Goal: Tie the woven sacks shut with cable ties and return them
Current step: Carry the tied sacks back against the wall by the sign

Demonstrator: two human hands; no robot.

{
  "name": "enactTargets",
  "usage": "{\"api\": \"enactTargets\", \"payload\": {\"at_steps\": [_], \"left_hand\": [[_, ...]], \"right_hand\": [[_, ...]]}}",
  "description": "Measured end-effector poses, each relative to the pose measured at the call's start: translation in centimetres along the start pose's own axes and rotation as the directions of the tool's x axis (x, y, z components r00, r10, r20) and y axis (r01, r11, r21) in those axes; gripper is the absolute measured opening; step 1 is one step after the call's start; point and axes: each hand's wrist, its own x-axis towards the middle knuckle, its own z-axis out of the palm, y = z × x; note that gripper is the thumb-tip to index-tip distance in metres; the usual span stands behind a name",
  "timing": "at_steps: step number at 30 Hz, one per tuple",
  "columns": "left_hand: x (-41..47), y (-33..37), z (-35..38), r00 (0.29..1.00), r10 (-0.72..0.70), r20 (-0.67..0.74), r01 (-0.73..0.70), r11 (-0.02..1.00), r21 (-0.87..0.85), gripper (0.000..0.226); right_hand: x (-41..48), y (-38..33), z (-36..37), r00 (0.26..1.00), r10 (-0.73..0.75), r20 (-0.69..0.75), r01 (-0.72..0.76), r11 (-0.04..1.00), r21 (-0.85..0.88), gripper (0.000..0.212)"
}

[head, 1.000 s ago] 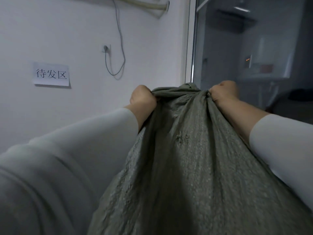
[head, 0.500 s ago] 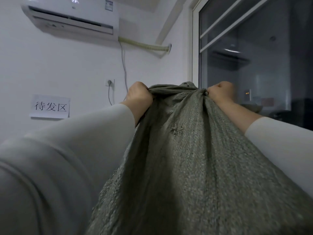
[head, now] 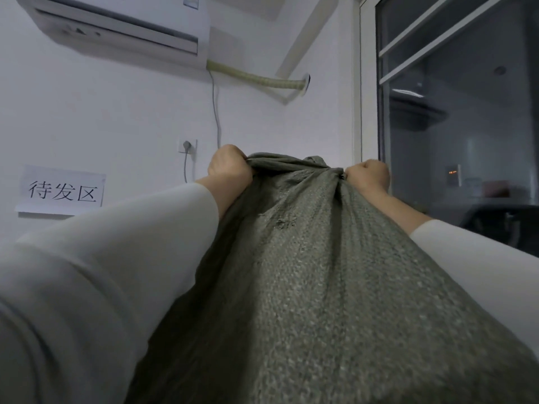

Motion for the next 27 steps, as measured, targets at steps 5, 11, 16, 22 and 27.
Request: {"api": "enactTargets", "payload": {"at_steps": [5, 11, 16, 22, 27], "left_hand": [[4.7, -3.6, 4.0, 0.999, -0.003, -0.033, 0.006, 0.997, 0.075, 0.017], [11.2, -7.9, 11.2, 0.994, -0.025, -0.106, 0.038, 0.992, 0.124, 0.022], [17.1, -10.4, 17.1, 0.989, -0.051, -0.140, 0.073, 0.985, 0.157, 0.013], [22.8, -14.1, 23.4, 0.979, -0.105, -0.176, 0.132, 0.980, 0.149, 0.014], [25.1, -17.4, 27.2, 0.980, -0.160, -0.118, 0.180, 0.966, 0.184, 0.014]], "right_hand": [[4.1, 4.1, 6.8, 0.999, -0.014, 0.052, 0.013, 1.000, 0.024, 0.035], [11.3, 10.7, 16.0, 0.990, -0.018, 0.138, 0.006, 0.997, 0.081, 0.038], [17.4, 14.7, 22.7, 0.985, -0.032, 0.171, 0.014, 0.995, 0.103, 0.036], [22.5, 18.6, 28.6, 0.983, -0.072, 0.171, 0.043, 0.985, 0.169, 0.011], [23.8, 22.7, 33.6, 0.975, -0.072, 0.211, 0.037, 0.986, 0.165, 0.015]]}}
